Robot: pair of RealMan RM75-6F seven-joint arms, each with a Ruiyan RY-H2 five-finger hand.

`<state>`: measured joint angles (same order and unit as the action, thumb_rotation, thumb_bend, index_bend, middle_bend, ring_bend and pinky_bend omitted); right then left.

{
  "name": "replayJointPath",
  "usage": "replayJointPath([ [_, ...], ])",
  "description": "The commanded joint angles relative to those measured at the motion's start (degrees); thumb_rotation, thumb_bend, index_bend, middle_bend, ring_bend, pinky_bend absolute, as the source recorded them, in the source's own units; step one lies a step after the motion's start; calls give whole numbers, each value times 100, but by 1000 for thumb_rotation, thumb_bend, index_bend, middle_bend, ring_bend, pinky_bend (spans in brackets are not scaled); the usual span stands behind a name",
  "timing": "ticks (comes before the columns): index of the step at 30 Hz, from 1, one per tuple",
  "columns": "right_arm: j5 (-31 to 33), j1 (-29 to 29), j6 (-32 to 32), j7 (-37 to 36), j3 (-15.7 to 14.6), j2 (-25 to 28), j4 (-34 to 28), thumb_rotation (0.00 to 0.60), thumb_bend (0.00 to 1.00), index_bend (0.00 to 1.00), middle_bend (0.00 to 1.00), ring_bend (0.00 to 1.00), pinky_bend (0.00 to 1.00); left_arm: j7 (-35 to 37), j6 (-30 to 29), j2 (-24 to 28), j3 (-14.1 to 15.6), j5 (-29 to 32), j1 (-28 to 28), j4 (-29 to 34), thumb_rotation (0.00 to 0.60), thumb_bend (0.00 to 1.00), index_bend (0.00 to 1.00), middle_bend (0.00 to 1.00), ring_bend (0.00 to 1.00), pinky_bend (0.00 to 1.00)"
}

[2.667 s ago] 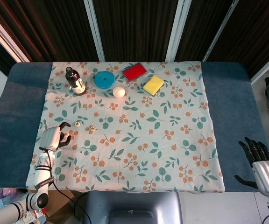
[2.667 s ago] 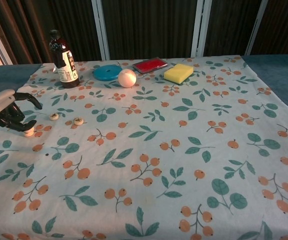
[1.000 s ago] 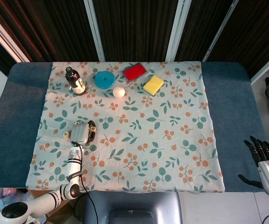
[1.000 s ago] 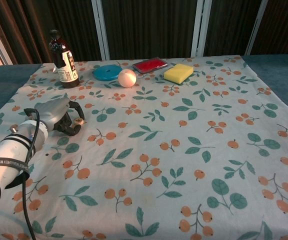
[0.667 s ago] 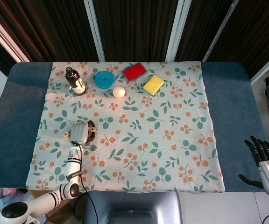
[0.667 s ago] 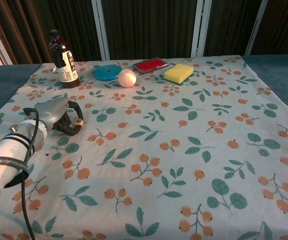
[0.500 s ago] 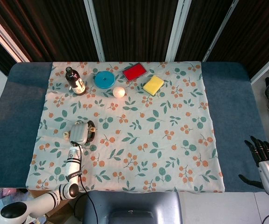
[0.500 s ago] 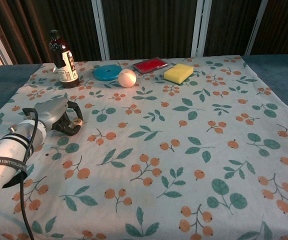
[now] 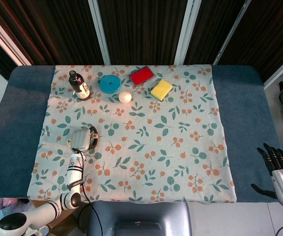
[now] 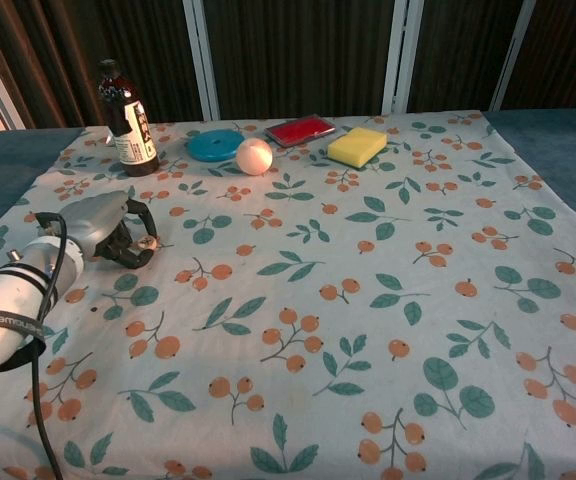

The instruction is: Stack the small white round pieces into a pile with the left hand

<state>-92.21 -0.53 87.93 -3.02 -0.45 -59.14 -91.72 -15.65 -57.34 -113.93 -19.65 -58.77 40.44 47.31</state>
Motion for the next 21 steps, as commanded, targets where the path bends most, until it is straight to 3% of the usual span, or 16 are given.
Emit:
replayJointPath([
  [1, -3, 0, -2, 11, -2, -4, -2, 600, 118, 0, 0, 0, 0, 19, -109, 104, 20, -73, -49, 144, 600, 409, 569, 1000, 1000, 1000],
  [9, -11, -10, -28, 76, -9, -23, -12, 600, 117, 0, 0, 0, 0, -36, -557, 777, 54, -289, -307, 1213, 600, 408, 568, 1000, 1000, 1000],
  [16, -3, -19, -48, 129, -7, -31, -25, 600, 118, 0, 0, 0, 0, -225, -594, 1817, 111, -53, -722, 2587, 600, 408, 561, 1000, 1000, 1000],
  [21, -29, -35, -71, 174, -17, -46, -44, 600, 118, 0, 0, 0, 0, -191, -462, 2205, 174, 197, -886, 2900, 600, 408, 560, 1000, 1000, 1000],
])
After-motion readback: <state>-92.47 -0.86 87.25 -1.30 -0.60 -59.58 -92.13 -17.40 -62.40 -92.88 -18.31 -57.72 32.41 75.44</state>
